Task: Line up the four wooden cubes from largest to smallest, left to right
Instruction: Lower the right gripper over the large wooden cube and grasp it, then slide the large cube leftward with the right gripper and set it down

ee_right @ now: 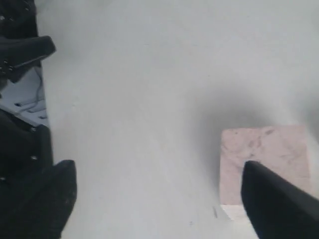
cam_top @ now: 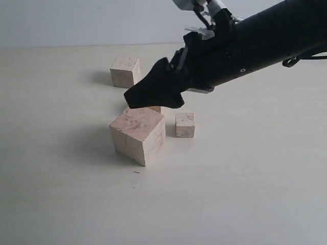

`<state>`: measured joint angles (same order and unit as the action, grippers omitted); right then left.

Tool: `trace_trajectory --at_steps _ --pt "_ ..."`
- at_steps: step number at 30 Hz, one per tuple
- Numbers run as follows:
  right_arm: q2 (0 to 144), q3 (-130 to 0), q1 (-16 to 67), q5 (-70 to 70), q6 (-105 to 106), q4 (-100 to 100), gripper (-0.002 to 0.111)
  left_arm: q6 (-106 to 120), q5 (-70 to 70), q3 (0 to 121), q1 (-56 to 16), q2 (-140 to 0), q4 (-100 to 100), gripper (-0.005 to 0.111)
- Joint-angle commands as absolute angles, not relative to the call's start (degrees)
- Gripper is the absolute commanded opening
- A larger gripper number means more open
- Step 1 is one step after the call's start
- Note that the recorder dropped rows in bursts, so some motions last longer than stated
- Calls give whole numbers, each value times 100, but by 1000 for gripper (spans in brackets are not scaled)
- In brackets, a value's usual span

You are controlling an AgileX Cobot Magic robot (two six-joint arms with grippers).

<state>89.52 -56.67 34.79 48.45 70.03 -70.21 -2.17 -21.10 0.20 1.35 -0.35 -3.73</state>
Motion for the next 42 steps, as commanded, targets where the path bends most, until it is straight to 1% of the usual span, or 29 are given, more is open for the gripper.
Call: trace_trajectory --at_steps 1,8,14,17,26,42 --pt "9028 -5706 3706 4073 7205 -6848 105 -214 -2050 0 103 0 -411 0" --pt "9445 -5706 4140 3439 7530 -6816 105 -214 -2050 0 103 0 -411 0" --pt "9761 -5706 4548 1972 7525 -6696 105 -214 -2050 0 103 0 -411 0" --pt "9925 -5706 4597 1715 7497 -6694 105 -214 -2050 0 103 0 -411 0" --pt "10366 -5706 4597 1616 7679 -6695 105 -214 -2050 0 103 0 -411 0" --pt "10742 -5706 4597 1619 8109 -6722 105 -214 -2050 0 103 0 -411 0"
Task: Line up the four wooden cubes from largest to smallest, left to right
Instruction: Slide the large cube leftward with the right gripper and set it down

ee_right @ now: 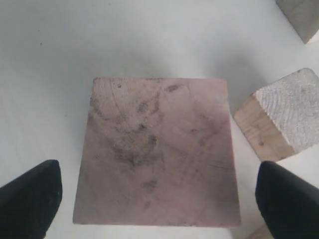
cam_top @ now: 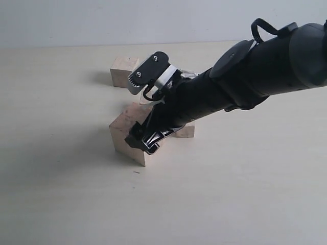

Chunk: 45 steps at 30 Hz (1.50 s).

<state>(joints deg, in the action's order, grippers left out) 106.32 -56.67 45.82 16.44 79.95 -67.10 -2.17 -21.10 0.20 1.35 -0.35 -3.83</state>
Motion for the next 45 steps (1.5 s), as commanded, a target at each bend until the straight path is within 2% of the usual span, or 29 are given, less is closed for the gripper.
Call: trace_trajectory --at_steps 1,6,8,9,11,12,13,14,15,20,29,39,45 --pt "10758 -5717 4597 1609 8123 -6722 105 -214 -2050 0 103 0 -411 0" --pt "10947 -5924 4597 1633 8134 -6722 103 -214 -2050 0 103 0 -411 0" --pt "11006 -6025 4597 1633 8134 -6722 97 -214 -2050 0 103 0 -411 0" --pt "11026 -6063 4597 1633 8134 -6722 90 -214 -2050 0 103 0 -411 0" --pt "11028 -6131 4597 1633 8134 -6722 71 -214 -2050 0 103 0 -411 0" --pt "11042 -6155 4597 1689 8134 -6581 49 -214 -2050 0 103 0 -411 0" --pt "11042 -6155 4597 1731 8134 -6525 35 -214 -2050 0 103 0 -411 0" --pt "11042 -6155 4597 1835 8134 -6455 10 -214 -2050 0 103 0 -411 0" --pt "11042 -6155 4597 1872 8134 -6410 1 -214 -2050 0 103 0 -411 0" --pt "11042 -6543 4597 2370 8137 -5834 0 -214 -2050 0 103 0 -411 0" --pt "11504 -8570 4597 3701 8137 -4281 0 -214 -2050 0 103 0 -411 0" --pt "12810 -10282 4597 5089 8152 -4467 0 -214 -2050 0 103 0 -411 0" --pt "13279 -10678 4597 5408 8720 -4842 0 -214 -2050 0 103 0 -411 0"
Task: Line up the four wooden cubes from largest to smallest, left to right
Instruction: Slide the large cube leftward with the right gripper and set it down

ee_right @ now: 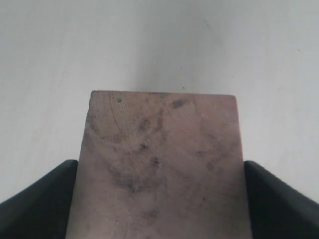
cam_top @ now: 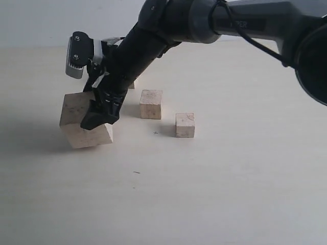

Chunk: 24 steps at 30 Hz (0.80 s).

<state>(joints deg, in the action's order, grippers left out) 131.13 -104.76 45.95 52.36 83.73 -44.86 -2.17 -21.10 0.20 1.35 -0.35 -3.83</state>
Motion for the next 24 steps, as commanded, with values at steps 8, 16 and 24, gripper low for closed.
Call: trace_trajectory --at_steps 8,16,24 --pt "13521 -10689 4597 5339 8741 -4954 0 -214 -2050 0 103 0 -411 0" --pt "13536 -10689 4597 5259 8679 -4956 0 -214 -2050 0 103 0 -411 0" --pt "13536 -10689 4597 4731 8291 -4924 0 -214 -2050 0 103 0 -411 0"
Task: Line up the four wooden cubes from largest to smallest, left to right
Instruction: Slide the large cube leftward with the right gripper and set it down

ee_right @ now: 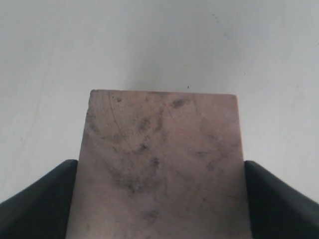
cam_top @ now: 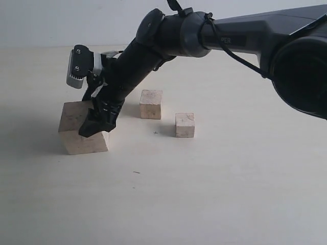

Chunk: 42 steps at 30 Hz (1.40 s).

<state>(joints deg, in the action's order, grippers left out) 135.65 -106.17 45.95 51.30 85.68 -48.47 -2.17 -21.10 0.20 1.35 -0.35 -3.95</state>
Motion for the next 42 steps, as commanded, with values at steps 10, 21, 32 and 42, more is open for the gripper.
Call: trace_trajectory --at_steps 10,21,32,42 --pt "13587 -10689 4597 4683 8230 -4854 0 -214 -2050 0 103 0 -411 0" --pt "13623 -10689 4597 4771 8239 -4587 0 -214 -2050 0 103 0 -411 0" --pt "13623 -10689 4585 5071 8185 -4090 0 -214 -2050 0 103 0 -411 0" --pt "13612 -10689 4518 5070 8033 -4137 0 -214 -2050 0 103 0 -411 0"
